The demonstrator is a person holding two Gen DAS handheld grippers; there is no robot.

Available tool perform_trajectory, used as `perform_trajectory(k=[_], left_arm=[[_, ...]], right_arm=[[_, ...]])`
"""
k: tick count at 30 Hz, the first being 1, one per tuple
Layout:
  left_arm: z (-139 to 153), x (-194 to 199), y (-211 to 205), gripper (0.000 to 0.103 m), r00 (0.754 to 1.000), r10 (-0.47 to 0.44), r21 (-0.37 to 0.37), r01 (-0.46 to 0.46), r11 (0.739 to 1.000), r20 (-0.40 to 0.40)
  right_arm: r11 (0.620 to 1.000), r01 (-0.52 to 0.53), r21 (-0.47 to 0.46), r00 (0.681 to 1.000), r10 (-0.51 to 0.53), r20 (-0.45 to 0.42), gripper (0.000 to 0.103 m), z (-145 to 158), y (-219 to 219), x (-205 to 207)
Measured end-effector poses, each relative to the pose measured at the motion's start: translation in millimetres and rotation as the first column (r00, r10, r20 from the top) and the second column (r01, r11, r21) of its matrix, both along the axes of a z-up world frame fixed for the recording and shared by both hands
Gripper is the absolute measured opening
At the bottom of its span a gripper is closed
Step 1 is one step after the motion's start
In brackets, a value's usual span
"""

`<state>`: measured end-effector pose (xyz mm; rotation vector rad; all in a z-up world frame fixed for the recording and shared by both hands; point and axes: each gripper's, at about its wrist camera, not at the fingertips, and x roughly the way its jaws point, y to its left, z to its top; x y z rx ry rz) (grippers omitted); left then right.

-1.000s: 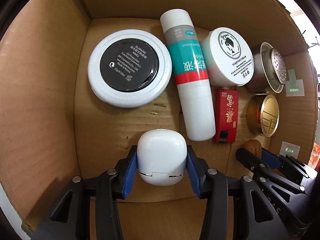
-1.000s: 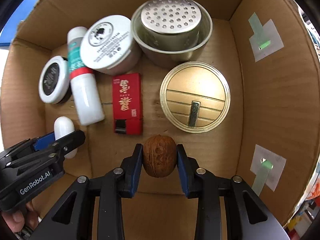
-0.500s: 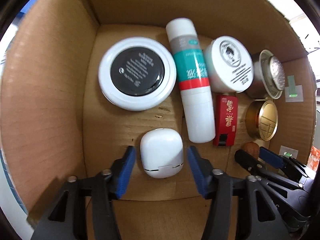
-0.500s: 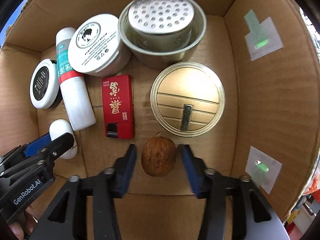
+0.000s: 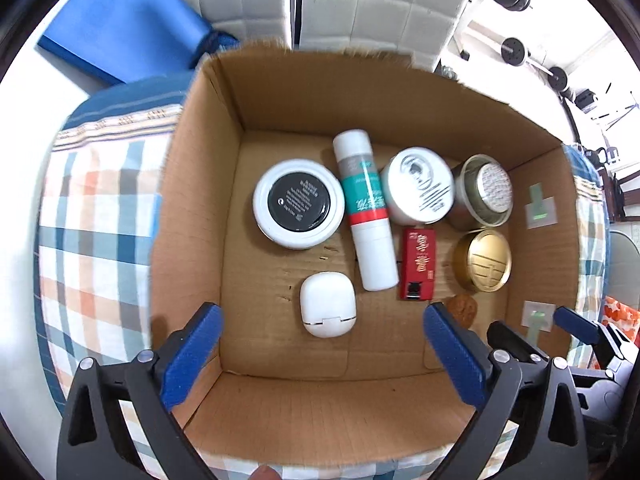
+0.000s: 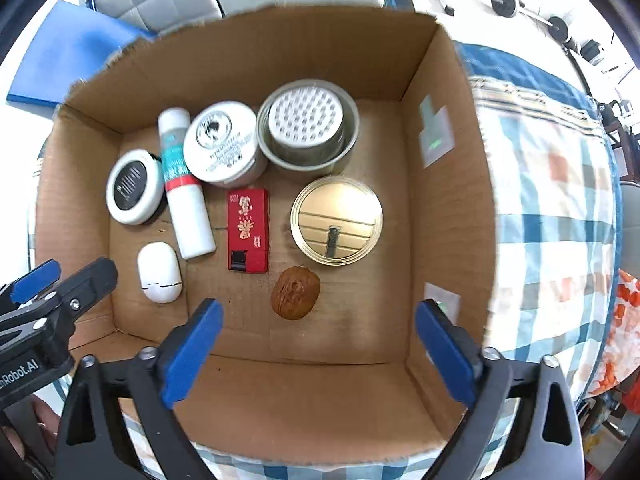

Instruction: Organize rigid objects

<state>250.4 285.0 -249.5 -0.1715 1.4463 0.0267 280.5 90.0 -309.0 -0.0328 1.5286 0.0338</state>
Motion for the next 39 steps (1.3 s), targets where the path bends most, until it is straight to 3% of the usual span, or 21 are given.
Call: perform_trajectory(k=[8,15,20,27,39], left_arm=[[49,-28,-18,0.103,0.994,0.001,0.041,-0.005,0.999,0.113],[111,-66,-35,0.103,0.972,-0.02,0.045,0.01,0.999,0.236],[160,-101,-52,0.103,0.949,-0.043,0.02,0.038,0.999,0.313],[207,-136,-71,0.103,0.916,-0.097,0.077,0.072,0.994,0.389],[267,-186,-75,0.103,0.858,-0.087,0.103,0.04,0.994,0.507]], right_arm=[[1.0,0.012,0.002,0.998,-0.012,0.064,0.103,38,-21,-38],[1.0,0.021,0.006,0.981,-0.022,0.192,0.103,101,-39,-81],[1.0,0.024,0.011,0.95,-0.026,0.31,0.103,164,-55,-120],[1.0,0.029,0.008,0.907,-0.03,0.42,0.103,238,-71,-166],[0.998,0.019,0.053,0.838,-0.044,0.543,0.103,325,-83,-234]])
